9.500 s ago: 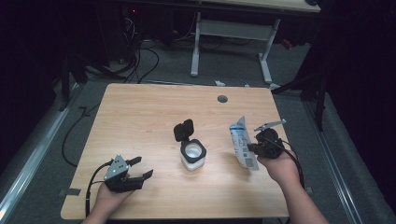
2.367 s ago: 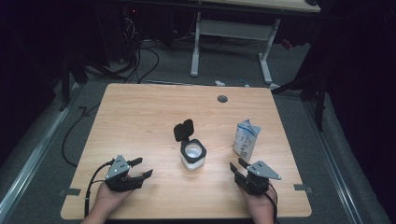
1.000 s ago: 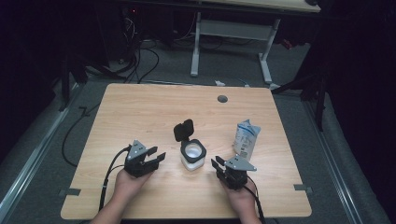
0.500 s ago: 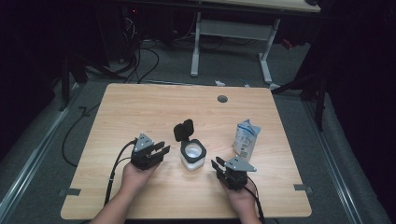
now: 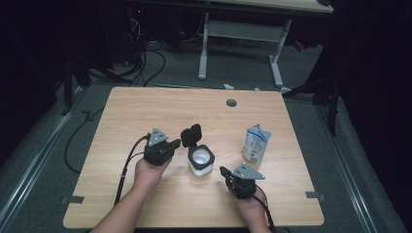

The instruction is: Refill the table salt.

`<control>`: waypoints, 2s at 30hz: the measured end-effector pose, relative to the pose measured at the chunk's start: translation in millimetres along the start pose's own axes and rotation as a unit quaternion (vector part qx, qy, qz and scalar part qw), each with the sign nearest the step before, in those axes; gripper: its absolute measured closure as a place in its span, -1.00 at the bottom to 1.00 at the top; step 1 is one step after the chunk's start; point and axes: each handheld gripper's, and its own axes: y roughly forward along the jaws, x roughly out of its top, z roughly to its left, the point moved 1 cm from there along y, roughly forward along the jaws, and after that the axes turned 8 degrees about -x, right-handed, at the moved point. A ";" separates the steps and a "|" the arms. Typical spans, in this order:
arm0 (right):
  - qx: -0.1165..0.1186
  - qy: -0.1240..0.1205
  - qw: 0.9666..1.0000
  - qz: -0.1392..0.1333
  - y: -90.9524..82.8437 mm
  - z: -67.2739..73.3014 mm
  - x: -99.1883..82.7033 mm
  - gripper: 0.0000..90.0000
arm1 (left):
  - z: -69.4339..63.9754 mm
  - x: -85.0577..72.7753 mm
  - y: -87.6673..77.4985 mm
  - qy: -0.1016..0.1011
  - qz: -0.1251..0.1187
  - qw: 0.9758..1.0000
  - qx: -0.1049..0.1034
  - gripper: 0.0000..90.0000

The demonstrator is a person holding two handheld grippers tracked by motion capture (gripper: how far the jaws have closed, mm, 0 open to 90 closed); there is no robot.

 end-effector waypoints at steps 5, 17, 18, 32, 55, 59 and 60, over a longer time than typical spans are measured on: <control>0.005 -0.004 1.000 0.004 2.7 2.8 -0.7 1.00 | -0.6 9.8 3.5 -0.001 -0.010 1.000 -0.003 1.00; 0.015 -0.016 1.000 0.008 8.9 12.2 1.5 1.00 | -2.6 16.6 1.0 -0.006 -0.022 1.000 -0.008 1.00; 0.016 -0.015 1.000 0.008 9.6 12.8 1.7 1.00 | -2.5 16.9 0.5 -0.006 -0.023 1.000 -0.008 1.00; 0.016 -0.019 1.000 0.005 15.2 19.3 4.3 1.00 | -6.9 16.8 -1.9 -0.004 -0.029 0.999 -0.014 1.00; 0.015 -0.023 1.000 0.007 18.2 22.1 4.6 1.00 | -35.7 4.6 -4.4 0.036 -0.029 0.998 -0.034 1.00; 0.014 -0.023 1.000 0.008 17.8 22.3 4.5 1.00 | -34.1 -1.4 -4.7 0.029 -0.031 0.999 -0.030 1.00; 0.014 -0.023 1.000 0.007 17.6 22.3 4.6 1.00 | -33.3 -2.8 -5.1 0.027 -0.032 0.999 -0.028 1.00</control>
